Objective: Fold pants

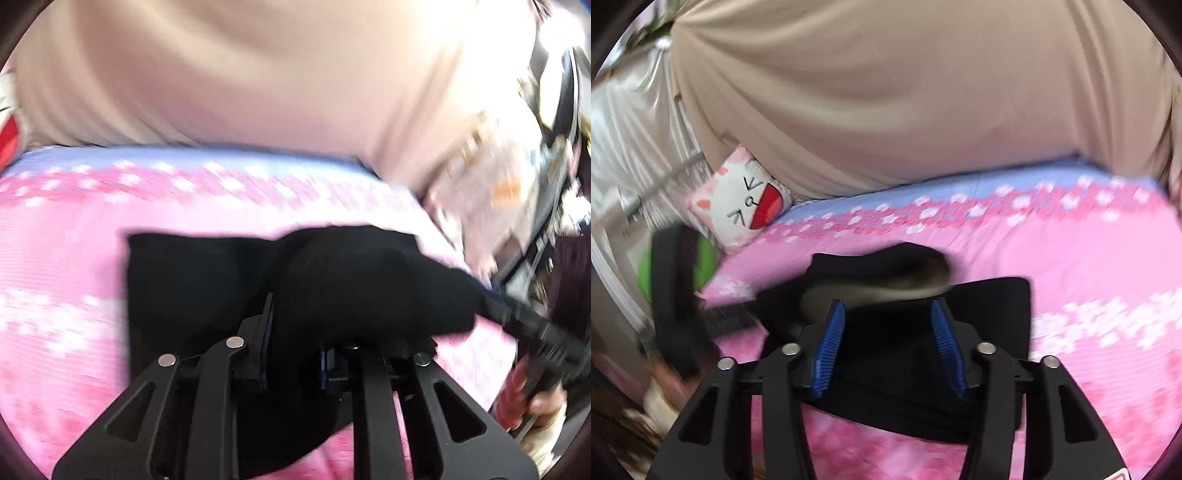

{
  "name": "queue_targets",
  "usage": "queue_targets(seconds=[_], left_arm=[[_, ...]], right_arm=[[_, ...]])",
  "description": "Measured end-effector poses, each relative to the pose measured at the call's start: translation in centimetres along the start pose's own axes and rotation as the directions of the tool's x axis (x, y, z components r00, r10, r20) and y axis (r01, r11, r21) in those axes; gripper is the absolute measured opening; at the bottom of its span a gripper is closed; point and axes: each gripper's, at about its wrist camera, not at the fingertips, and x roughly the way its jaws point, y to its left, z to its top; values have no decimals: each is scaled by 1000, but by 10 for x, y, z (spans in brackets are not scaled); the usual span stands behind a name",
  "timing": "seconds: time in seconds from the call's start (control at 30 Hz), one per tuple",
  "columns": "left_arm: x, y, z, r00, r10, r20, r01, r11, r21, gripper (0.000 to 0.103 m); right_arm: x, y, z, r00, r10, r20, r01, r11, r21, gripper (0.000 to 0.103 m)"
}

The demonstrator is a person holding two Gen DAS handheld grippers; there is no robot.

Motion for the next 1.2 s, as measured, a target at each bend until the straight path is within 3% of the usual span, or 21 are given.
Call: queue_targets(seconds=[0.1, 0.27, 0.37, 0.43, 0.57, 0.6, 0.67, 0.7, 0.8, 0.87, 1.0, 1.07, 1.1, 1.17, 1.2], left_arm=[[-41, 32, 15, 994, 71, 86, -66, 996, -67, 17], [-101, 65, 21, 954, 221, 203, -190, 968, -161, 18], [-120, 87, 20, 934, 293, 204, -251, 945, -208, 18], [-126, 103, 17, 929, 319, 187, -270, 931, -246, 18], [-127, 127, 8, 924, 341, 173, -280, 912, -299, 18], [-129, 133, 6, 922, 346, 172, -282, 908, -311, 18], [-133, 145, -1, 921, 353, 167, -285, 899, -334, 18], [-132, 147, -3, 919, 358, 163, -288, 895, -341, 18], [-137, 157, -9, 921, 356, 158, -283, 889, -359, 18], [-137, 160, -11, 922, 355, 157, -280, 889, -363, 18], [-138, 160, -14, 924, 343, 168, -267, 894, -360, 18], [-138, 156, -15, 923, 346, 168, -270, 894, -357, 18], [-137, 154, -14, 923, 345, 171, -272, 898, -347, 18], [-136, 149, -13, 922, 347, 173, -274, 898, -344, 18], [-135, 145, -12, 920, 351, 172, -282, 901, -331, 18]], right_arm=[[17, 19, -15, 996, -51, -67, 43, 992, -119, 50], [77, 72, -36, 980, 2, -198, -51, 970, -239, 50], [111, 109, -44, 966, 37, -257, -122, 939, -323, 53], [128, 129, -50, 963, 12, -268, -119, 915, -386, 60], [157, 141, -56, 958, -70, -277, -69, 885, -461, 61], [159, 139, -56, 960, -64, -273, -72, 885, -460, 59], [157, 131, -48, 958, -45, -285, -82, 905, -418, 33], [153, 122, -38, 956, -23, -292, -89, 927, -364, 16], [132, 95, -7, 969, 41, -245, -93, 975, -204, 16], [100, 79, 22, 986, 77, -148, -94, 989, -115, 16], [71, 98, 44, 989, 134, -64, -143, 977, -159, 17], [91, 117, 31, 980, 151, -129, -175, 964, -201, 24], [120, 123, 12, 964, 138, -226, -188, 957, -220, 33], [160, 123, -19, 931, 75, -357, -166, 958, -233, 33], [166, 119, -32, 930, 71, -360, -161, 961, -224, 33]])
